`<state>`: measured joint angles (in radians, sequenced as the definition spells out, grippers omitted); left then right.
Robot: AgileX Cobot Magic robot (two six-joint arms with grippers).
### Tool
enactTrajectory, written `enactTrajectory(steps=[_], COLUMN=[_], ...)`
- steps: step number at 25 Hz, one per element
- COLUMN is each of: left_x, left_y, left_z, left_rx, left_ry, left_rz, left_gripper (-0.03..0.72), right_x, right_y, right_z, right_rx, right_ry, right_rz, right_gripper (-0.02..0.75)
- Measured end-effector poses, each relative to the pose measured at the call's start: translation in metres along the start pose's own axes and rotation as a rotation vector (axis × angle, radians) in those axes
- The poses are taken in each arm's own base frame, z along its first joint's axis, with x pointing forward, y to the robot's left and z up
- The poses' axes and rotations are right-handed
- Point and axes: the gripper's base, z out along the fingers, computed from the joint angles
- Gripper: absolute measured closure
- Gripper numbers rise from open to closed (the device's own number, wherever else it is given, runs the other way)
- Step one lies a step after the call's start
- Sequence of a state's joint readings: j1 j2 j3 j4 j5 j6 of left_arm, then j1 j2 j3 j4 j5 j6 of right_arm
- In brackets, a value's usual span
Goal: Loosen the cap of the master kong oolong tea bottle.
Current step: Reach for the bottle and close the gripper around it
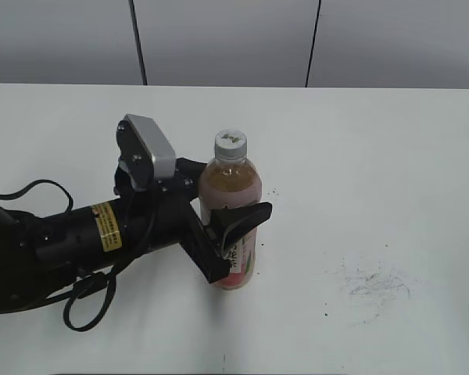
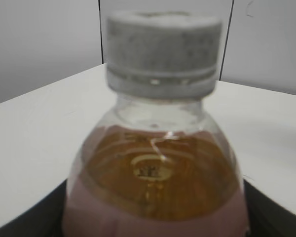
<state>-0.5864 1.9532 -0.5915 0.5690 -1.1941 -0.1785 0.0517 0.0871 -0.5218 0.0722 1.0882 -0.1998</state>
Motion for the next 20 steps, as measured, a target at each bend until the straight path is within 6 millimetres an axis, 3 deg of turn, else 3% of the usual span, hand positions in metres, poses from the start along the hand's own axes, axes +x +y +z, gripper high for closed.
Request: enactTrajectory(steps=[4, 14, 20], left_x=[0.000, 0.000, 0.000], left_y=[0.000, 0.001, 0.001], left_z=[0.000, 0.000, 0.000], left_rx=[0.000, -0.009, -0.011], left_ry=[0.001, -0.002, -0.002], left_rz=[0.000, -0.005, -0.006], left_gripper=[0.244, 0.244, 0.244], right_x=[-0.029, -0.130, -0.185], right_y=[0.003, 0.006, 0.036], right_z=[0.014, 0.068, 0.112], right_rx=[-0.105, -0.344, -0.524], right_ry=[0.047, 0.159, 0.295], right_rz=[-0.051, -0.101, -0.227], right_gripper=[0.183, 0.183, 0.183])
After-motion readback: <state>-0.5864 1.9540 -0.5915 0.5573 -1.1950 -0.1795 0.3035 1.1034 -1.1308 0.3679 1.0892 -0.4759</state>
